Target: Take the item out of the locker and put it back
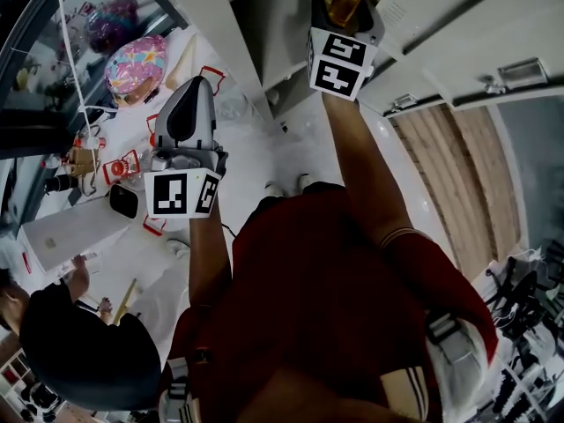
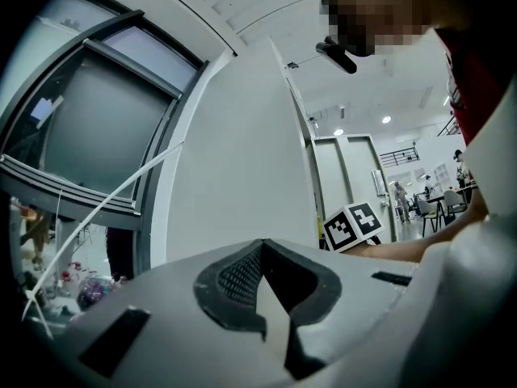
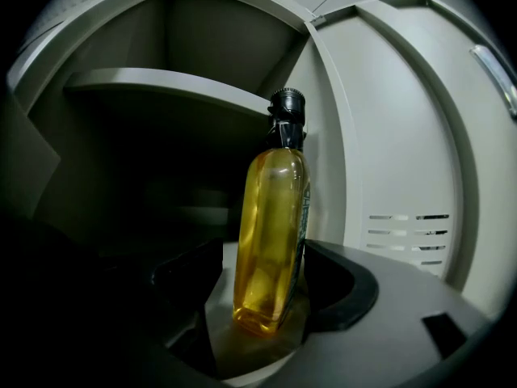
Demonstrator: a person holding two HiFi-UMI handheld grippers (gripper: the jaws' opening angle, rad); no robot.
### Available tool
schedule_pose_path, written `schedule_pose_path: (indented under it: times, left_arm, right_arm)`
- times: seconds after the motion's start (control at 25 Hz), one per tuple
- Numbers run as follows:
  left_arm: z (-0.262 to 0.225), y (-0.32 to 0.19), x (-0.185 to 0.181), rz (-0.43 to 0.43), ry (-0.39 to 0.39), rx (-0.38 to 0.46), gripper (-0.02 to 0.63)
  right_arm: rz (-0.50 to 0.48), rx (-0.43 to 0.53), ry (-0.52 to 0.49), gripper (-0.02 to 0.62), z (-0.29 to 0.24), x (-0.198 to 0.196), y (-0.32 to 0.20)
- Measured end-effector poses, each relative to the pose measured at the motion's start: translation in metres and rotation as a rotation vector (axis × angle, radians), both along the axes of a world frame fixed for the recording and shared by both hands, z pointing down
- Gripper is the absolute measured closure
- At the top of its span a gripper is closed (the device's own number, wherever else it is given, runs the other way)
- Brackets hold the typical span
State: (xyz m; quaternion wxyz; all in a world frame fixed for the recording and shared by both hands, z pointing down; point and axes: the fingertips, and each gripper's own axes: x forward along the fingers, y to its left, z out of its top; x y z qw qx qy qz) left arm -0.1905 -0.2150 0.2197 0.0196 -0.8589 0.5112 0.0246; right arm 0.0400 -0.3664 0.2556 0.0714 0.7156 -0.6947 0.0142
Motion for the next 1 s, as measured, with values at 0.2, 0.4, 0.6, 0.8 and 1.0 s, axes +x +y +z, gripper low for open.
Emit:
schedule_pose_path:
  times: [0.2,0.4,0.6,0.8,1.0]
  left_arm:
    - [0.0,-0.004,-0.005,0.008,0.001,-0.001,0.6]
    - [-0.002,-0.005,-0.011,0.02,0.003,-0.001,0.6]
    - [-0.001,-0.006,-0.01,0.031,0.005,-0.006,0.6]
    - [0.0,-0.005,-0.011,0.036,0.009,-0.005,0.6]
    - [0.0,-0.002,-0.011,0.034,0.018,-0.005,0.6]
  right_arm:
    - [0.018,-0.018,0.003,0.308,0.001,-0.001,-0.006]
    - [0.04,-0.02,0.012,0.322,0.0,0.0,-0.008]
    - [0.037,-0.023,0.021,0.394,-0.001,0.001,-0.01]
    - [0.024,-0.011,0.029,0.388,0.001,0.0,-0.008]
    - [-0.015,-0.013,0.024,0.399,0.0,-0.004,-0.005]
